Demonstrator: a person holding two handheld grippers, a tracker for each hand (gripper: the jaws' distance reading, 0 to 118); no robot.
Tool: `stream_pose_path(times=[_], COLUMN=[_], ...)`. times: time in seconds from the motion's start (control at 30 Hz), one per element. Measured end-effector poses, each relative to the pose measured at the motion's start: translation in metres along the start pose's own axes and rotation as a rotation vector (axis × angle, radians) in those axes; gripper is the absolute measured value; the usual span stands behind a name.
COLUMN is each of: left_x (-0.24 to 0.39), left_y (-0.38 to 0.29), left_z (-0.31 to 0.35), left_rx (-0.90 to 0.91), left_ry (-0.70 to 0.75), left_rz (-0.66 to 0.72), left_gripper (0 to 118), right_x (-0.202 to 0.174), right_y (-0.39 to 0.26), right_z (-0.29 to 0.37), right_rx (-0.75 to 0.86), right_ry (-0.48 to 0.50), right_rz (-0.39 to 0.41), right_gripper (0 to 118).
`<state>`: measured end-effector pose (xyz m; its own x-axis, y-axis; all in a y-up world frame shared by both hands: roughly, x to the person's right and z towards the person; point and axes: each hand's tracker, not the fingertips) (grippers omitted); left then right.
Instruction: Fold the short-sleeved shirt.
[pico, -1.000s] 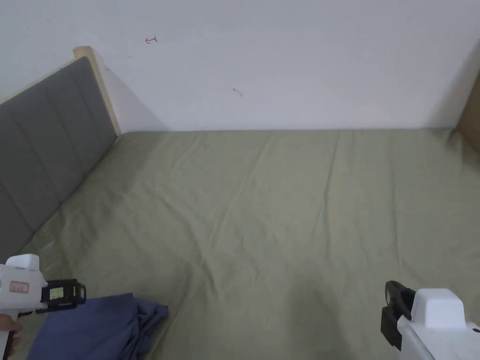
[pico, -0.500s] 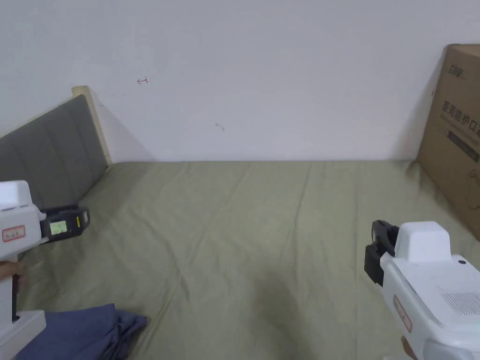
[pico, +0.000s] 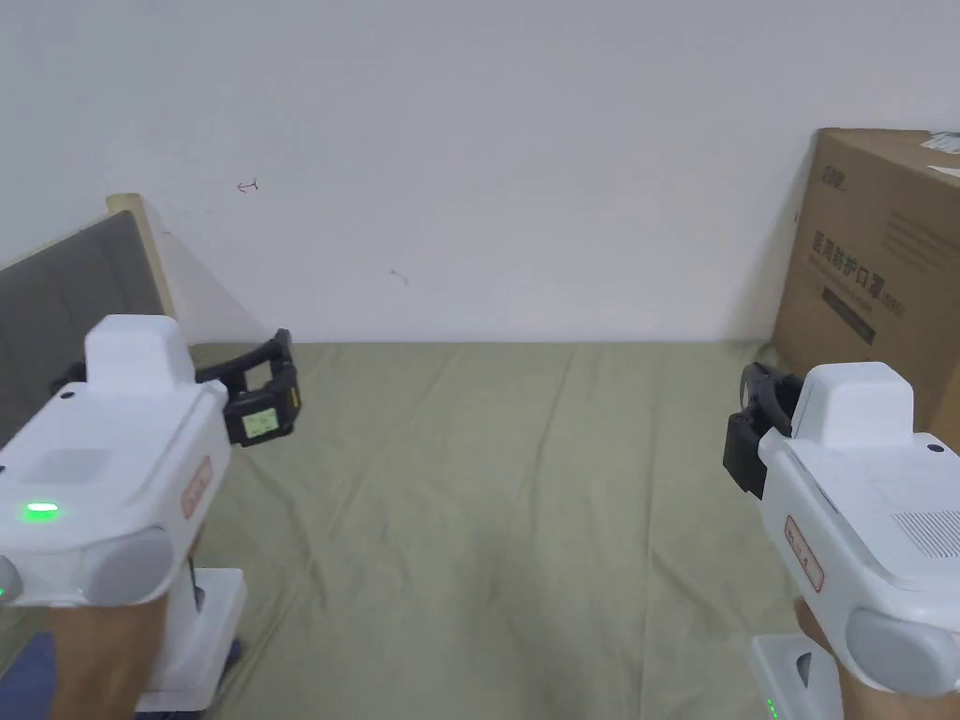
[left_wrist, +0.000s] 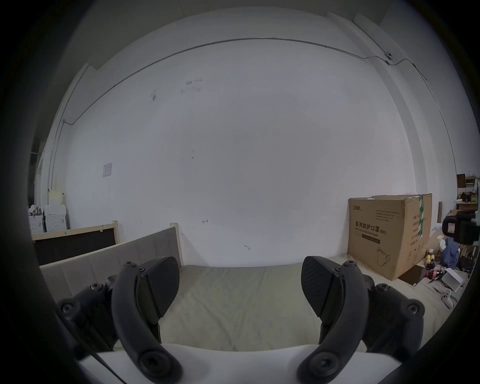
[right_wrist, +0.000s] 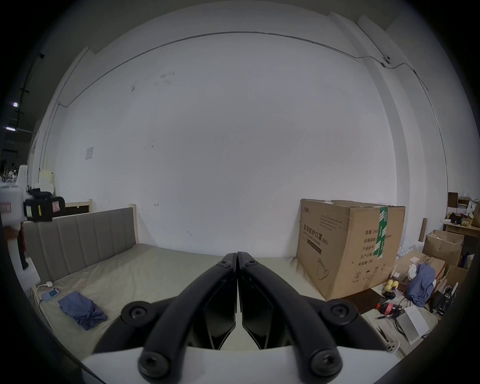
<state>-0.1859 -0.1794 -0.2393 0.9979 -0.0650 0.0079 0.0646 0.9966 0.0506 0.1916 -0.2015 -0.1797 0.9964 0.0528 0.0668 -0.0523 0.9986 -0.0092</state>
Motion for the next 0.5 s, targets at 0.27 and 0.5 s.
stream_pose_path(times=[0.27, 0.5], left_x=[0.062, 0.087], left_y=[-0.032, -0.044], left_z=[0.013, 0.019], left_rx=[0.041, 0.051], left_ry=[-0.053, -0.097], left_rz=[0.004, 0.0], left_gripper=[74, 0], right_x=[0.018, 0.022], right_y=[-0.005, -0.006], right_z=[0.011, 0.022], right_rx=[0.005, 0.003], right_ry=[-0.039, -0.055], right_rz=[0.018, 0.004], right_gripper=[0, 0])
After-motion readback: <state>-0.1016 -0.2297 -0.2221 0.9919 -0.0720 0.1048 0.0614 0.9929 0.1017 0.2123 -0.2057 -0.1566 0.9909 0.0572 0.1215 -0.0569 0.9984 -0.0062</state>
